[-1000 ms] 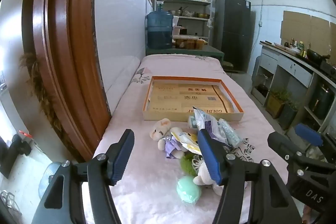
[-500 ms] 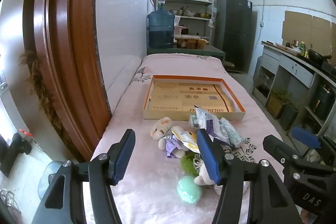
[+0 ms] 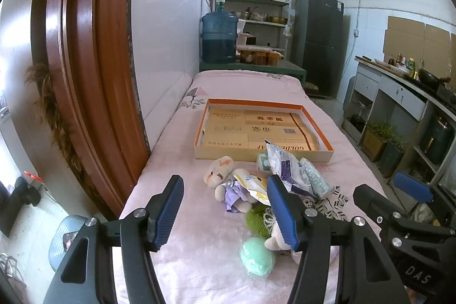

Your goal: Organize soft objects

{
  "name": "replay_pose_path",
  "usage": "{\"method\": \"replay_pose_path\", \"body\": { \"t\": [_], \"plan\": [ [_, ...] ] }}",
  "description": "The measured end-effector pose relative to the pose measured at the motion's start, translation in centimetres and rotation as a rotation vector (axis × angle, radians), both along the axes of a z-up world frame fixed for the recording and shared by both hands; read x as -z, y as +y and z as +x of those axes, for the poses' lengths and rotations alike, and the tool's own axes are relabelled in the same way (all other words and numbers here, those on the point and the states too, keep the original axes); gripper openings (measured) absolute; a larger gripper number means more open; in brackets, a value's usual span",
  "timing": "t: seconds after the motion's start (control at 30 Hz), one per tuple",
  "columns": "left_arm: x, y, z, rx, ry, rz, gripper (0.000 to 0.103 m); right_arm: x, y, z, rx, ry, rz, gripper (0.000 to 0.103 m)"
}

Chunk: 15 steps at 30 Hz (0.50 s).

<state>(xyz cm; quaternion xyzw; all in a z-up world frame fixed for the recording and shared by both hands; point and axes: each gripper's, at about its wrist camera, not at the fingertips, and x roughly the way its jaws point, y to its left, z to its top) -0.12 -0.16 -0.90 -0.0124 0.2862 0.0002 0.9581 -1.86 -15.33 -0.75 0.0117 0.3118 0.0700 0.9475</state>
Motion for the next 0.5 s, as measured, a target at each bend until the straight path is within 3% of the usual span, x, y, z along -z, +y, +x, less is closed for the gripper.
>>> {"method": "replay_pose_path", "body": {
  "t": [0.5],
  "plan": [
    [0.08,0.2,0.14,-0.001,0.002,-0.003,0.061,-0.19,-0.04,0.23,0.037,0.0,-0.027,0.082]
  ]
}}
